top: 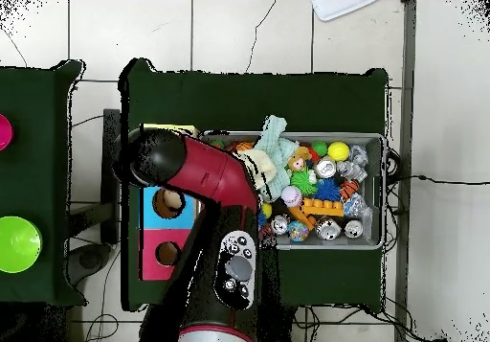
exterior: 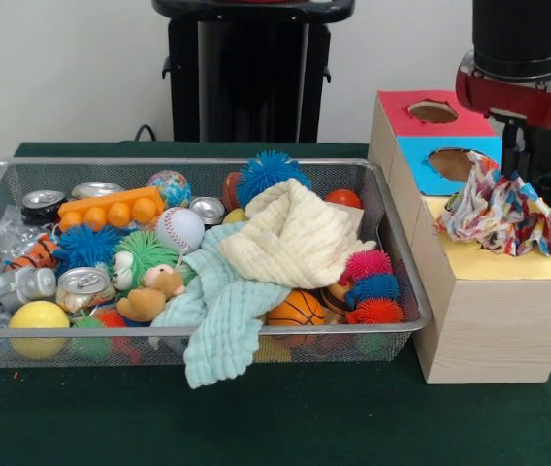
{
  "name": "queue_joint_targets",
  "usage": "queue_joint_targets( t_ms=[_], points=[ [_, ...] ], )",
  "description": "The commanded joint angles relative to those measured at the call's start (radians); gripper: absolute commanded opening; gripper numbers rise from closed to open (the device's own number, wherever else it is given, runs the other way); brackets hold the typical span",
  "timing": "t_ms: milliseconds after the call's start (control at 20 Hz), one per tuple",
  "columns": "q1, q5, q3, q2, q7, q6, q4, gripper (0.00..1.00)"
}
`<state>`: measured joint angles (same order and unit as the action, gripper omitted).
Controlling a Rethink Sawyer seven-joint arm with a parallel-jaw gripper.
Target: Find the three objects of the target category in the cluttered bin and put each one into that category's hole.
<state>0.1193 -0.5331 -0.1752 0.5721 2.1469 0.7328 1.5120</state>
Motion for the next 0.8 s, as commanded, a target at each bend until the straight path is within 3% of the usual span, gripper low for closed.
queue_joint_targets(
  t_ms=[50,400,800],
  points=[
    [-0.043,-0.008,0.091,-0.093,0.136,-0.126,0.107,0.0],
    [-0.061,-0.001,0.118,-0.131,0.121,-0.204,0.113,0.0],
    [-0.037,0.025,0.088,-0.179,0.148,-0.171,0.076,0.0]
  ],
)
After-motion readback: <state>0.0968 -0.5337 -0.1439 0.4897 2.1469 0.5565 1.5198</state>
